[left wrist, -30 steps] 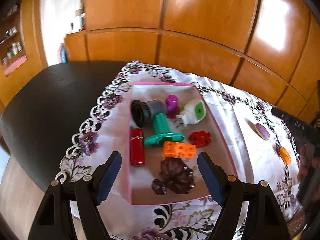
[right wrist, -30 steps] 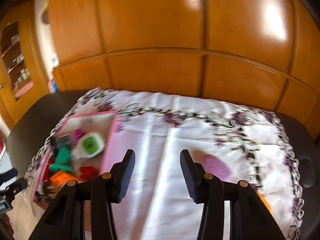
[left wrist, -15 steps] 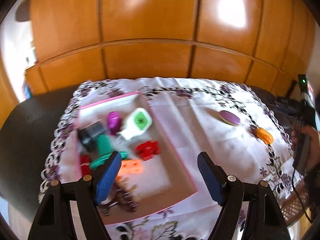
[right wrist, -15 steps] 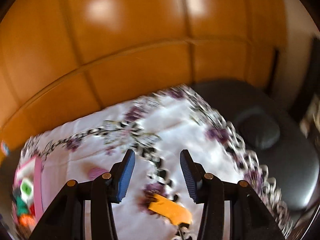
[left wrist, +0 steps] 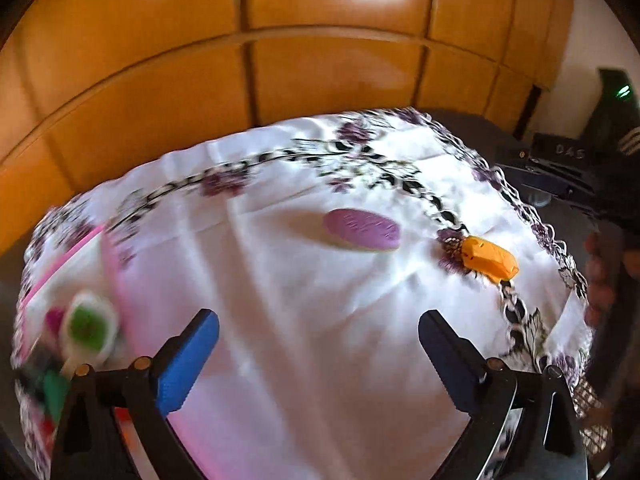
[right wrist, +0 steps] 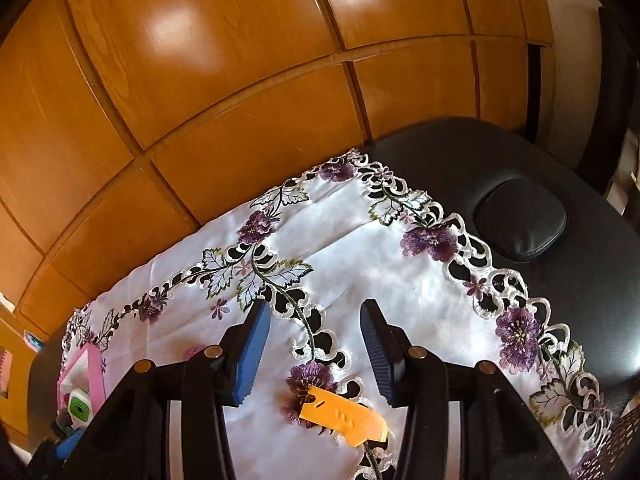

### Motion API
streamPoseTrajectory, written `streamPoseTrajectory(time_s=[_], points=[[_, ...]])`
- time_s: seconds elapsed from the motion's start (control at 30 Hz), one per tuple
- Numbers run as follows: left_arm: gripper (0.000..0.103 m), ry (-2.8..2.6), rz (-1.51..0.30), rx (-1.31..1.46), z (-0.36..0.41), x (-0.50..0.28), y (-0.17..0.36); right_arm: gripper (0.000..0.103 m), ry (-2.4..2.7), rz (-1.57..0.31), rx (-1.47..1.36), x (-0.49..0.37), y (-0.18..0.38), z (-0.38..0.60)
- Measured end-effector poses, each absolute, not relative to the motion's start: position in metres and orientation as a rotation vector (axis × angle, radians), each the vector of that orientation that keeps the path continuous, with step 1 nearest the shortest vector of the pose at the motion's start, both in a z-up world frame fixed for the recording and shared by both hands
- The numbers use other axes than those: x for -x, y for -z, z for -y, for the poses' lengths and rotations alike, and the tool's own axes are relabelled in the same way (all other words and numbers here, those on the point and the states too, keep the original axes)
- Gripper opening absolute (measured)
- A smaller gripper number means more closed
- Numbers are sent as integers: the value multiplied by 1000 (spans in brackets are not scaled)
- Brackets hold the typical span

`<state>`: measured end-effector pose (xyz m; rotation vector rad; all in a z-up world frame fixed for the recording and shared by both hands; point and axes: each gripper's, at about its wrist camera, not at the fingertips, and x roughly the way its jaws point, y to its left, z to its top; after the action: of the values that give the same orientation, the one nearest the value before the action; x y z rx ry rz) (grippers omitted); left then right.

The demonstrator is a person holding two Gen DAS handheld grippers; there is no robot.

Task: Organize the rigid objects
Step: 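Grasp the purple oval piece with the left tool while the right tool grasps the flat orange piece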

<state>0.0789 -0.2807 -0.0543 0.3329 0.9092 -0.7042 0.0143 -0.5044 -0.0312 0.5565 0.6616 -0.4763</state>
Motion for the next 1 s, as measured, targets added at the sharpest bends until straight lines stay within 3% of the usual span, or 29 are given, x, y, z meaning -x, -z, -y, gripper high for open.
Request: streamPoseTrajectory(time_s=[0.53,0.57,0.6,0.63,1.0], points=[[103,755,-994,-466,377,-148,107,47,427,-705,-620,-22,41,510],[100,758,-994,-474,379,-150,109,47,426,-706,-623,-22,41,510],[83,755,-991,-474,380,-151,111,47,425,-706,-624,-22,41,510],[77,761,-999,-468,381,-153,113,47,427,-707,-621,-22,41,510],[76,720,-954,-379,321,-83,101,47,449,-722,-669,-20,48,519]])
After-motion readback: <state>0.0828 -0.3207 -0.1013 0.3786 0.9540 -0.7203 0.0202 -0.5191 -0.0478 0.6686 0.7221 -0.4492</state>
